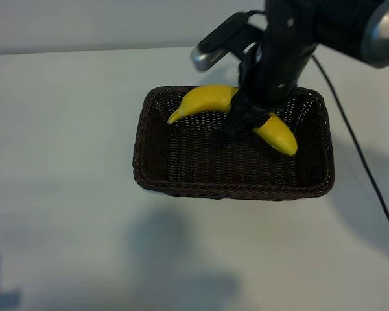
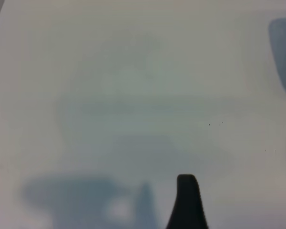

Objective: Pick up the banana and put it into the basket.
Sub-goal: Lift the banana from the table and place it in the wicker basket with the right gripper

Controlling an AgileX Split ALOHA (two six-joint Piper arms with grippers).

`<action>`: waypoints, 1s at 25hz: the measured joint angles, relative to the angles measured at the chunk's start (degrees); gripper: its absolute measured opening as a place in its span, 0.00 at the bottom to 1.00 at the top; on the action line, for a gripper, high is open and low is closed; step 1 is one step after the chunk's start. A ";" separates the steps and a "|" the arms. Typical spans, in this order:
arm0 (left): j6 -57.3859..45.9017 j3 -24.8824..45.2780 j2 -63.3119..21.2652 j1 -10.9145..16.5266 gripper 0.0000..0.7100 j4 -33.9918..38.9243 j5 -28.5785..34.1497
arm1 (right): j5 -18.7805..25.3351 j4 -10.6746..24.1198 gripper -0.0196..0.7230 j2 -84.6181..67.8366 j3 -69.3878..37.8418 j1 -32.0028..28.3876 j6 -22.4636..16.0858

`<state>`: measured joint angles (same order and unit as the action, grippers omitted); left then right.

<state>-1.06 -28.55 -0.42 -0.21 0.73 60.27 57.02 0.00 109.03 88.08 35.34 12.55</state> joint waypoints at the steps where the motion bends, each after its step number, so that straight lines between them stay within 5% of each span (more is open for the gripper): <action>1: 0.06 0.00 0.00 0.00 0.80 0.00 0.00 | -0.36 0.47 0.59 0.30 0.00 0.40 1.06; 15: 0.19 0.00 0.00 0.00 0.80 0.00 0.00 | -6.17 1.19 0.59 8.31 0.31 1.02 3.37; 25: 0.19 0.00 0.00 0.00 0.80 0.00 0.00 | -4.41 1.19 0.59 9.35 0.31 1.02 3.56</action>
<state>-0.87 -28.55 -0.42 -0.21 0.73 60.27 52.61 1.19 118.38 88.38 36.36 16.11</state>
